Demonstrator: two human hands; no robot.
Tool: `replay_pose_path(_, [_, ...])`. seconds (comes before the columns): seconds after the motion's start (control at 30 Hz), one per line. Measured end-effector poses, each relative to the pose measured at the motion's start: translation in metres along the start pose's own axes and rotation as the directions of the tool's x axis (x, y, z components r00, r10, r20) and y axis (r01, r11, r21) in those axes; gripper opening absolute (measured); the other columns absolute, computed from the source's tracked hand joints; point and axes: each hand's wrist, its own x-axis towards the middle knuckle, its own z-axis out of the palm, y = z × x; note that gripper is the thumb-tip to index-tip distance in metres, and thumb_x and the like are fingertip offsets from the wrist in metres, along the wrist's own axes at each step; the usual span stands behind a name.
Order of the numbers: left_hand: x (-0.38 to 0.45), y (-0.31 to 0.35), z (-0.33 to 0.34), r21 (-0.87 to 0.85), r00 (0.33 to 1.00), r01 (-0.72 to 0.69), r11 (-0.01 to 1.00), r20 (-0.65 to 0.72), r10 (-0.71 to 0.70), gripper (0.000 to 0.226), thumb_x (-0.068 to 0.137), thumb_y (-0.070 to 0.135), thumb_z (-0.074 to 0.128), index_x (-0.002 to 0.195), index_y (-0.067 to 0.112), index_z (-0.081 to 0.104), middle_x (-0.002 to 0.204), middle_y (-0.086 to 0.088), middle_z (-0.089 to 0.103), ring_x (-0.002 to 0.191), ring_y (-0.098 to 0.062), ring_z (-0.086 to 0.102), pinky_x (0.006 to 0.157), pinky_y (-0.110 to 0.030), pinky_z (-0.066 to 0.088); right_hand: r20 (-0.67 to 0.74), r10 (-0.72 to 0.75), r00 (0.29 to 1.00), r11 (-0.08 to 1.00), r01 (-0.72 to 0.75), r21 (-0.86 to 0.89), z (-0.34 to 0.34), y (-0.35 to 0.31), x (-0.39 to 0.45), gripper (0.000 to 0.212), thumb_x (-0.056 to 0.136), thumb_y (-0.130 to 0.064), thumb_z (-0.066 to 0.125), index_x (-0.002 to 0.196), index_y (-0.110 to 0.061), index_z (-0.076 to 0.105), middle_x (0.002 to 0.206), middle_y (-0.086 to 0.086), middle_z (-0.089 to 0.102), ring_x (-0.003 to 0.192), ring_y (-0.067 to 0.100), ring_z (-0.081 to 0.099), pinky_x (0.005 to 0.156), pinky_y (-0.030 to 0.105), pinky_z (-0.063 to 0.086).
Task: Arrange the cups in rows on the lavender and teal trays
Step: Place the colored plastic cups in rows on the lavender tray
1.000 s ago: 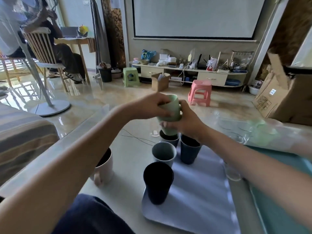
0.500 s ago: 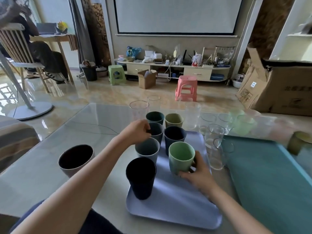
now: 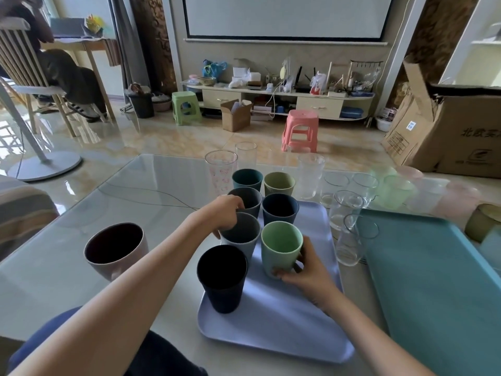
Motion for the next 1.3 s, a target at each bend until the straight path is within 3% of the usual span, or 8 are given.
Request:
replay_pose_path(0.23, [-0.005,0.001,-0.002,-0.041,1.0,0.009,0.999,-0.004,-0.009,0.055,0.084,-0.014,0.033,0.129,0.011,0.051,0.122,-0.02,0.049,0.085,-0.032,0.053,0.041,-0.029,0.05,-0.002,-0.027,1.0,1.0,0.027,0.012,0.005,-0.002,0.001,0.068,0.058,-0.01,0.076,0.115,-0.031,0.044,0.113,-0.012,0.057,0.094,-0.014,0.055,0.077,0.009,0.047])
replay_pose_path(0.43, [-0.007,0.003,-0.004,0.002,1.0,-0.009,1.0,-0.017,0.009,0.05,0.086,-0.013,0.035,0.127,0.01,0.053,0.118,-0.019,0.053,0.083,-0.025,0.051,0.039,-0.022,0.043,-0.007,-0.039,0.999,0.999,0.039,0.019,0.007,0.002,0.004,0.071,0.069,0.007,0.077,0.121,-0.026,0.043,0.116,-0.009,0.057,0.095,-0.014,0.055,0.079,0.009,0.047])
replay_pose_path(0.77, [-0.004,0.0,-0.005,0.03,1.0,-0.018,0.999,-0.024,0.018,0.051,0.086,-0.013,0.034,0.128,0.011,0.054,0.124,-0.019,0.054,0.087,-0.026,0.053,0.04,-0.021,0.042,-0.018,-0.036,0.999,0.999,0.036,0.034,0.012,-0.001,0.004,0.069,0.067,0.002,0.078,0.118,-0.029,0.044,0.114,-0.01,0.057,0.101,0.0,0.056,0.079,0.011,0.048])
replay_pose_path(0.9, [-0.003,-0.002,-0.005,0.026,0.999,-0.025,0.999,-0.02,0.026,0.051,0.087,-0.011,0.036,0.131,0.011,0.051,0.124,-0.017,0.055,0.087,-0.026,0.053,0.042,-0.022,0.043,-0.013,-0.017,1.0,0.999,0.017,0.048,0.013,-0.001,0.001,0.071,0.069,0.003,0.078,0.123,-0.027,0.042,0.116,-0.009,0.057,0.101,-0.005,0.056,0.08,0.012,0.049])
replay_pose_path(0.97, [-0.004,-0.002,-0.007,0.01,0.999,-0.03,0.999,-0.023,0.031,0.05,0.087,-0.009,0.04,0.132,0.012,0.05,0.125,-0.016,0.056,0.089,-0.026,0.053,0.049,-0.022,0.046,0.006,0.006,1.0,0.999,-0.006,0.052,0.012,-0.001,-0.002,0.075,0.069,0.002,0.078,0.127,-0.025,0.039,0.116,-0.009,0.056,0.104,-0.001,0.055,0.079,0.011,0.048])
replay_pose_path(1.1, [-0.016,-0.004,-0.015,0.001,0.997,-0.055,0.998,-0.048,0.055,0.05,0.089,0.002,0.054,0.136,0.016,0.047,0.129,-0.013,0.057,0.109,-0.028,0.056,0.086,-0.03,0.048,0.034,0.071,0.997,0.997,-0.069,-0.045,0.009,0.001,-0.012,0.086,0.072,0.002,0.075,0.136,-0.03,0.026,0.126,-0.013,0.044,0.112,0.008,0.049,0.079,0.004,0.043])
replay_pose_path(1.2, [-0.029,-0.019,-0.028,-0.002,0.991,-0.038,0.999,-0.128,0.038,0.048,0.088,0.001,0.052,0.132,0.019,0.051,0.131,-0.009,0.058,0.117,-0.028,0.054,0.099,-0.036,0.045,-0.045,0.084,0.995,0.99,-0.089,-0.109,0.004,-0.001,-0.021,0.085,0.078,0.008,0.066,0.14,-0.03,0.022,0.137,-0.008,0.034,0.119,0.017,0.043,0.095,0.02,0.04])
replay_pose_path(1.3, [-0.045,-0.052,-0.046,-0.004,0.966,0.06,0.998,-0.251,-0.059,0.051,0.084,-0.006,0.039,0.123,0.02,0.059,0.127,-0.009,0.06,0.113,-0.028,0.056,0.096,-0.036,0.047,-0.215,-0.022,0.976,0.961,-0.039,-0.275,-0.001,-0.008,-0.027,0.076,0.077,0.02,0.043,0.14,-0.02,0.03,0.14,0.0,0.036,0.127,0.02,0.04,0.102,0.035,0.04])
